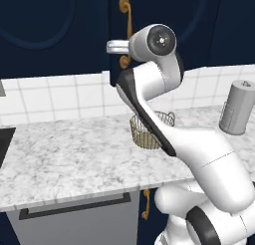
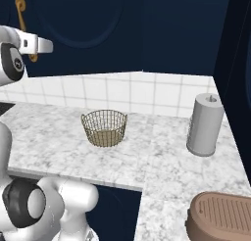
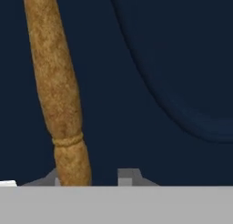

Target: Open the cabinet, pick up the bread from the cabinet and place it in the basket. Then move the basket to the dining counter.

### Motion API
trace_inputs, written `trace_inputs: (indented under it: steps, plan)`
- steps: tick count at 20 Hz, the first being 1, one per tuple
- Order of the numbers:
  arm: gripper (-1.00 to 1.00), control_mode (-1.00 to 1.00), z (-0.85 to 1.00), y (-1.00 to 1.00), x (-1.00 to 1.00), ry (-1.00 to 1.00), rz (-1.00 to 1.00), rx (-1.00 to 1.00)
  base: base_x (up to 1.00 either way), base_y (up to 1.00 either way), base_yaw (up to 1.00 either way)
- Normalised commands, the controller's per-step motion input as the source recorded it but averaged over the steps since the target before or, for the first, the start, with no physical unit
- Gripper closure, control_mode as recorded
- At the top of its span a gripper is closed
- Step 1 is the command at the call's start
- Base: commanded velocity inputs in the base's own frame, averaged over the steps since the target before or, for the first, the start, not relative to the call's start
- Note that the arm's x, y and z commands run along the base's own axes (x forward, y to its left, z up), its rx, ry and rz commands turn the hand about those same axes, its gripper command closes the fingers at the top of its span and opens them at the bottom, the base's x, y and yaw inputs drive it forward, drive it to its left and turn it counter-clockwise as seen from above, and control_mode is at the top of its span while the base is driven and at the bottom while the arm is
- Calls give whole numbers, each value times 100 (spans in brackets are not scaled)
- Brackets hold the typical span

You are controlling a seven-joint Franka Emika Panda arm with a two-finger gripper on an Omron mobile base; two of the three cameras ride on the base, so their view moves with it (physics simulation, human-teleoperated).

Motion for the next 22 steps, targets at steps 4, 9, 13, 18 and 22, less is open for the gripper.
trace_inputs:
  steps: [4,9,13,18,22]
  plan:
    - [100,-100,0,-85,-100,0,-3,3,0,0,0]
    - [-100,-100,0,-43,-100,0,0,-1,0,0,0]
    - [-100,-100,0,42,-100,-3,-1,-35,0,0,0]
    - [-100,-100,1,100,-79,-9,-7,-62,0,0,0]
    - [-100,-100,3,100,41,3,-24,-60,0,0,0]
